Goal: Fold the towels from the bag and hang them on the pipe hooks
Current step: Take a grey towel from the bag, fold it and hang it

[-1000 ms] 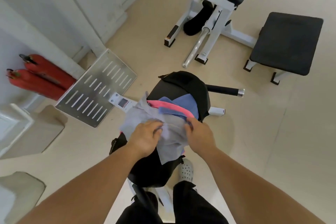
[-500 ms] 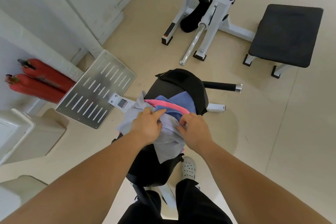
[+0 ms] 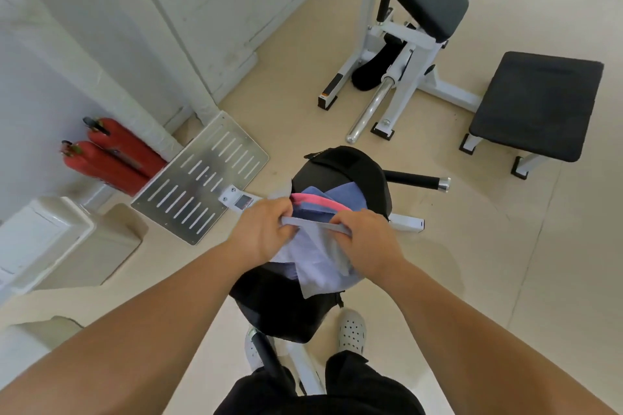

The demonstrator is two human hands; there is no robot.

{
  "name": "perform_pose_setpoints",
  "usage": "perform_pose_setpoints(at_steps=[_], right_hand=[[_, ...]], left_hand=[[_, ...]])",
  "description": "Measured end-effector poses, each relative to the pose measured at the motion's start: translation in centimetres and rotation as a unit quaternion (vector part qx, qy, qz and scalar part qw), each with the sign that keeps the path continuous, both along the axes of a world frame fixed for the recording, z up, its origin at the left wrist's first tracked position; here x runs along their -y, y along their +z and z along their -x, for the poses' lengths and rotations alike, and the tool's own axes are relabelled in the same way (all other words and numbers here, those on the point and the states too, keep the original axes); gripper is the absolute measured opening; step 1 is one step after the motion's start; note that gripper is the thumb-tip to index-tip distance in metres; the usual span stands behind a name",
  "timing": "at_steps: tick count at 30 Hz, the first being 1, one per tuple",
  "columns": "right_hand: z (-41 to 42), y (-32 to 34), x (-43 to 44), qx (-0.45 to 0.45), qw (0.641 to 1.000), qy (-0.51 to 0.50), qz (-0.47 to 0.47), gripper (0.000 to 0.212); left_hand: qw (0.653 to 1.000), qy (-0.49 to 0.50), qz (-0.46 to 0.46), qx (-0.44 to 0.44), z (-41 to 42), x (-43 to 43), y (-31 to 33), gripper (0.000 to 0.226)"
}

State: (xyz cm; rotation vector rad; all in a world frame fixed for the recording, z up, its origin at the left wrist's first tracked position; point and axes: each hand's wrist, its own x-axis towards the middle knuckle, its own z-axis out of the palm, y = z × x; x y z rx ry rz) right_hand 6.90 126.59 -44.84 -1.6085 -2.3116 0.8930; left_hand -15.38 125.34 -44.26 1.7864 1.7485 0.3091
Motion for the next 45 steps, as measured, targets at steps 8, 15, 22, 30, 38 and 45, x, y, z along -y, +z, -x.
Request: perform_pose_setpoints(at_steps=[8, 15, 22, 30, 38, 45], right_hand=[[3.1, 6.7, -1.3, -0.145, 0.987, 0.075, -0.008, 0.012], [7.3, 16.0, 0.5, -0.221, 0.963, 0.155, 0.013, 0.014], [13.2, 21.7, 4.5, -0.265, 0.957, 0.069, -0.094, 0.016], [17.4, 22.9, 8.3, -0.288, 0.935, -0.129, -0.163, 0.009], [21.6, 17.3, 15.2, -0.212, 0.973, -0.084, -0.031, 0.010], [26.3, 14.6, 21.9, -0.142, 0.980, 0.126, 0.066, 0.037]], left_hand=[[0.983, 0.177, -0.039, 0.002, 4.5, 4.7, 6.5, 0.014], [0.951, 0.282, -0.034, 0.121, 9.9, 9.7, 10.2, 0.041], [0.924, 0.328, -0.065, 0.185, 17.0, 15.5, 10.0, 0.026], [0.920, 0.333, -0.014, 0.205, 25.8, 24.6, 9.6, 0.042], [0.893, 0.341, -0.009, 0.294, 25.8, 28.5, 9.9, 0.040], [0.922, 0.260, -0.009, 0.286, 21.0, 29.7, 13.5, 0.032]])
